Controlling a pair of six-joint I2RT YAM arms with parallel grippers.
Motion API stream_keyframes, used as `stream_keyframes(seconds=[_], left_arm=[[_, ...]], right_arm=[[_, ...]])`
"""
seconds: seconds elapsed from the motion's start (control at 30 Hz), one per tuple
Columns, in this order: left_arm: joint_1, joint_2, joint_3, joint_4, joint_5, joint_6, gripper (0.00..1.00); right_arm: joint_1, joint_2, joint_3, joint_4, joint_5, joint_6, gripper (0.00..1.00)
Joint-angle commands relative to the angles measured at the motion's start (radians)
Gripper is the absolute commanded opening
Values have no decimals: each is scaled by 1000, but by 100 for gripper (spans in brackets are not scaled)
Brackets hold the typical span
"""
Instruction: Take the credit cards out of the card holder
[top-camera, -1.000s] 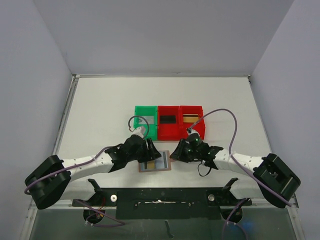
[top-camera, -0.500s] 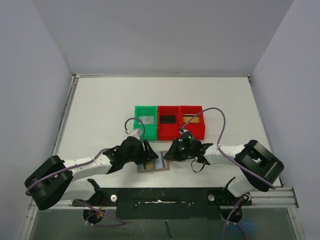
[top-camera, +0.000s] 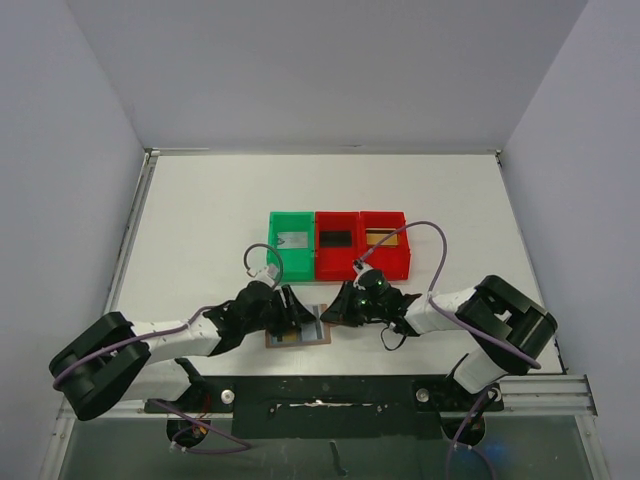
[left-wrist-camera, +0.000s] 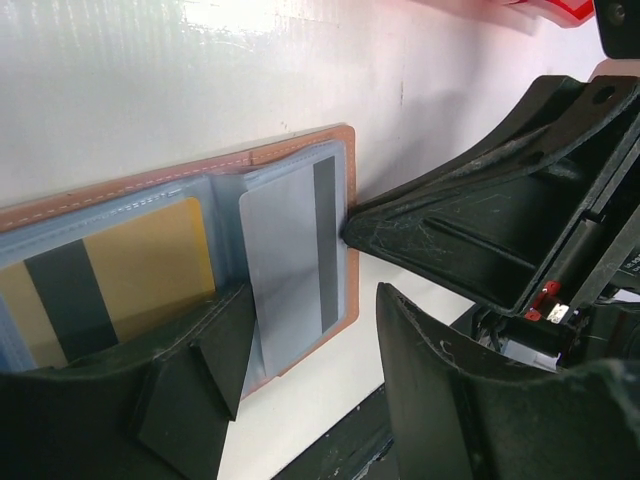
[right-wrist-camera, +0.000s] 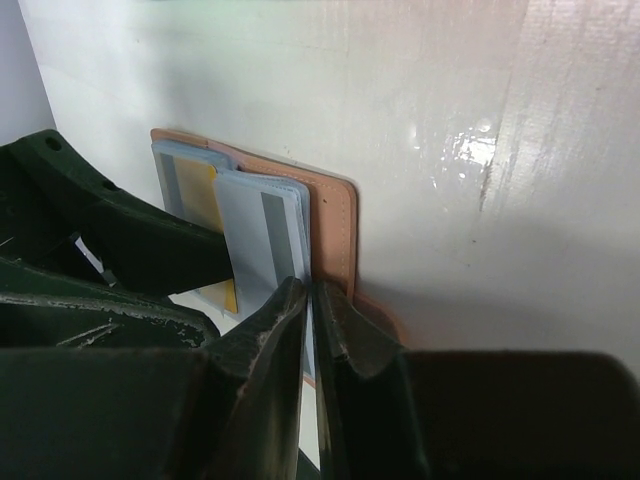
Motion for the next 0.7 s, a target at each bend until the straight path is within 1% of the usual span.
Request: stream_keyframes(seconds=[0.0,0.07,0.13,0.17,0.33,0.43,0.5,0.67], left_arm=[[5,-18,-44,-29,-26,-12,50],[6,-30,-57,-7,-26,-24,47],[6,-43,-60,20,-20,-28,41],[7,-50,-60,33,-15,-27,37],[6,-79,-57,68,-3,-47,12],[7,-100,-62,90,7,-61,3],[8,-114,-69,108,13,-71,0],[14,-128,-63,138,41,-60,0]], right_arm=[[41,43,6,-77,-19,-17,11],[48,39,0,-65,-17,-8,11],[54,35,-2,-64,-8,1,10],[54,32,-6,-64,-3,7,10],[55,23,-30,-47,16,36,10],[54,20,-38,-45,22,42,10],[54,16,-44,-46,25,48,10],[53,-25,-58,-105,75,65,8]])
